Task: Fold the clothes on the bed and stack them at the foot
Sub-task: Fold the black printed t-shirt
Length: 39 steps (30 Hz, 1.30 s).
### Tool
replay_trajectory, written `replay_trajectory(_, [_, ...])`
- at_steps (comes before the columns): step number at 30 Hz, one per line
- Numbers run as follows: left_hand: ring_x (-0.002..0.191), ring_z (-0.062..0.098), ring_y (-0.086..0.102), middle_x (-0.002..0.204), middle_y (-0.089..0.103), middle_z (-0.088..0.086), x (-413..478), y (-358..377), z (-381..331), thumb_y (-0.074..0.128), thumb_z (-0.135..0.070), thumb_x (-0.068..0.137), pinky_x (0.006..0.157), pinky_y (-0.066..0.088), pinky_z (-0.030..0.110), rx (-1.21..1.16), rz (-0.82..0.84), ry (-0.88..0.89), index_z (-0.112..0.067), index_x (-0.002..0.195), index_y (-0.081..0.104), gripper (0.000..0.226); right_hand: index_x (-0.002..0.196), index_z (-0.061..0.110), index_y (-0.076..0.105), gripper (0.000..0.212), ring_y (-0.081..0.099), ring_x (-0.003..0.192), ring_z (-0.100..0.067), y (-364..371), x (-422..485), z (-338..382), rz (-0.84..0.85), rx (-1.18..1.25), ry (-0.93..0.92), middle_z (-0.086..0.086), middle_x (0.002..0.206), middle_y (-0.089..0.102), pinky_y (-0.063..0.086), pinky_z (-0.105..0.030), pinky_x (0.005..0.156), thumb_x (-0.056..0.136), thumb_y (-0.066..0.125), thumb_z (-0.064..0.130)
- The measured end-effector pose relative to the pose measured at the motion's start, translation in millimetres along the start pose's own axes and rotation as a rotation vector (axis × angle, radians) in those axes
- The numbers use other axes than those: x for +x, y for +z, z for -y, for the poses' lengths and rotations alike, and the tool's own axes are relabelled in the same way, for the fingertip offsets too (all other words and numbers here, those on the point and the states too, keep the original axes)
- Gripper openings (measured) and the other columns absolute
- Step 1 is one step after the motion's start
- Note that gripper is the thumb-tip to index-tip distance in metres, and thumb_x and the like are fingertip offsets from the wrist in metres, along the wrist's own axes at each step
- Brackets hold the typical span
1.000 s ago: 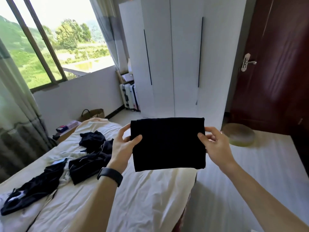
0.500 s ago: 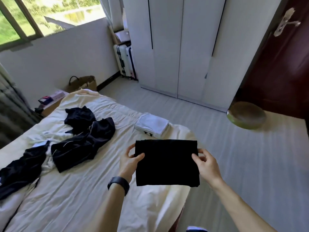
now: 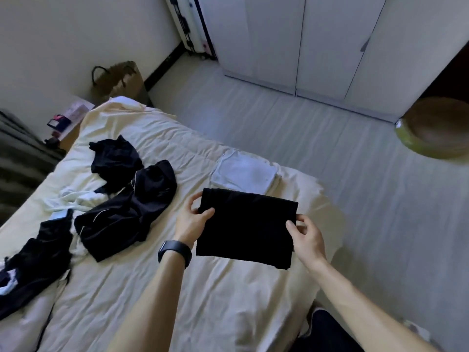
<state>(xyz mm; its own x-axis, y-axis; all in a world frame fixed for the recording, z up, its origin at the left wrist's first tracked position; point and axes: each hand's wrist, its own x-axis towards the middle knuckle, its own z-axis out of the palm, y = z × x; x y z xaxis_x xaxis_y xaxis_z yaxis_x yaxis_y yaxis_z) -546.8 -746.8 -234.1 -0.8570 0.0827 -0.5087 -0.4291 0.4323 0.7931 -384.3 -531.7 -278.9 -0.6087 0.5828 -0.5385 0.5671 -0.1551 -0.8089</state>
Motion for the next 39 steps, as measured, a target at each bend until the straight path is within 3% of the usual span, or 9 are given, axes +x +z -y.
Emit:
replay_trajectory(6, [0.077, 0.021, 0.075, 0.094, 0.076, 0.007, 133, 36, -35, 0.074, -0.013, 0.088, 0.067, 0.062, 0.03, 0.171, 0.047, -0.017, -0.044, 0.113, 0.061, 0.042, 0.102, 0.035, 0.061, 0.007, 0.07, 0.097, -0.026, 42, 97, 10, -0.014, 0.156, 0.207, -0.005, 0.1, 0.073, 0.057, -0.054, 0.091, 0.099, 0.063, 0.03])
replay_trajectory(9, [0.085, 0.023, 0.074, 0.104, 0.072, 0.01, 210, 59, -38, 0.072, -0.013, 0.091, 0.079, 0.062, 0.038, 0.218, 0.065, -0.023, -0.041, 0.117, 0.06, 0.04, 0.105, 0.034, 0.063, 0.007, 0.07, 0.1, -0.024, 71, 155, 6, -0.029, 0.238, 0.264, 0.0, 0.105, 0.073, 0.057, -0.054, 0.093, 0.099, 0.064, 0.031])
replay_trajectory(13, [0.077, 0.016, 0.073, 0.102, 0.072, 0.006, 304, 80, -29, 0.07, -0.01, 0.092, 0.069, 0.061, 0.028, 0.249, 0.099, -0.047, -0.029, 0.126, 0.057, 0.041, 0.108, 0.032, 0.064, 0.01, 0.07, 0.101, -0.022, 108, 221, -6, -0.057, 0.329, 0.3, 0.003, 0.107, 0.074, 0.057, -0.055, 0.093, 0.098, 0.065, 0.031])
replay_trajectory(18, [0.08, 0.017, 0.074, 0.102, 0.074, 0.001, 381, 90, -6, 0.072, -0.013, 0.09, 0.077, 0.061, 0.034, 0.35, 0.115, -0.047, -0.03, 0.122, 0.058, 0.039, 0.112, 0.028, 0.063, 0.012, 0.073, 0.097, -0.024, 135, 273, -28, -0.038, 0.359, 0.315, 0.002, 0.102, 0.076, 0.058, -0.057, 0.089, 0.1, 0.064, 0.026])
replay_trajectory(23, [0.08, 0.003, 0.07, 0.1, 0.071, -0.002, 405, 105, 40, 0.072, -0.017, 0.09, 0.066, 0.052, 0.015, 0.394, 0.104, -0.024, -0.029, 0.123, 0.06, 0.038, 0.104, 0.027, 0.063, 0.009, 0.071, 0.098, -0.018, 147, 300, -57, -0.029, 0.331, 0.275, -0.001, 0.103, 0.074, 0.055, -0.054, 0.096, 0.099, 0.065, 0.02])
replay_trajectory(26, [0.095, 0.015, 0.068, 0.104, 0.071, -0.001, 406, 106, 42, 0.075, -0.025, 0.083, 0.082, 0.054, 0.028, 0.346, 0.057, 0.023, -0.036, 0.116, 0.063, 0.037, 0.099, 0.029, 0.063, 0.009, 0.071, 0.097, -0.018, 145, 302, -61, -0.033, 0.324, 0.225, 0.001, 0.099, 0.075, 0.056, -0.056, 0.094, 0.099, 0.065, 0.02])
replay_trajectory(33, [0.092, 0.009, 0.065, 0.115, 0.067, 0.003, 395, 115, 31, 0.072, -0.022, 0.09, 0.075, 0.048, 0.017, 0.474, 0.035, 0.043, -0.026, 0.127, 0.057, 0.04, 0.1, 0.028, 0.06, 0.007, 0.07, 0.097, -0.027, 148, 298, -60, -0.057, 0.261, 0.221, -0.003, 0.1, 0.073, 0.058, -0.051, 0.088, 0.1, 0.062, 0.022])
replay_trajectory(35, [0.118, 0.019, 0.055, 0.134, 0.054, 0.006, 385, 120, 29, 0.071, -0.035, 0.089, 0.094, 0.044, 0.025, 0.698, -0.056, 0.144, -0.022, 0.142, 0.046, 0.059, 0.103, 0.026, 0.057, 0.008, 0.067, 0.102, -0.028, 144, 293, -58, -0.115, 0.089, 0.121, 0.0, 0.104, 0.069, 0.056, -0.038, 0.084, 0.099, 0.063, 0.022])
replay_trajectory(39, [0.145, 0.024, 0.032, 0.159, 0.032, 0.001, 346, 129, 40, 0.054, -0.053, 0.092, 0.119, 0.027, 0.045, 1.036, -0.148, 0.583, -0.028, 0.152, 0.038, 0.067, 0.126, 0.002, 0.06, 0.038, 0.053, 0.122, -0.032, 149, 282, -48, -0.364, -0.436, -0.535, -0.015, 0.132, 0.056, 0.043, -0.038, 0.102, 0.094, 0.065, 0.022])
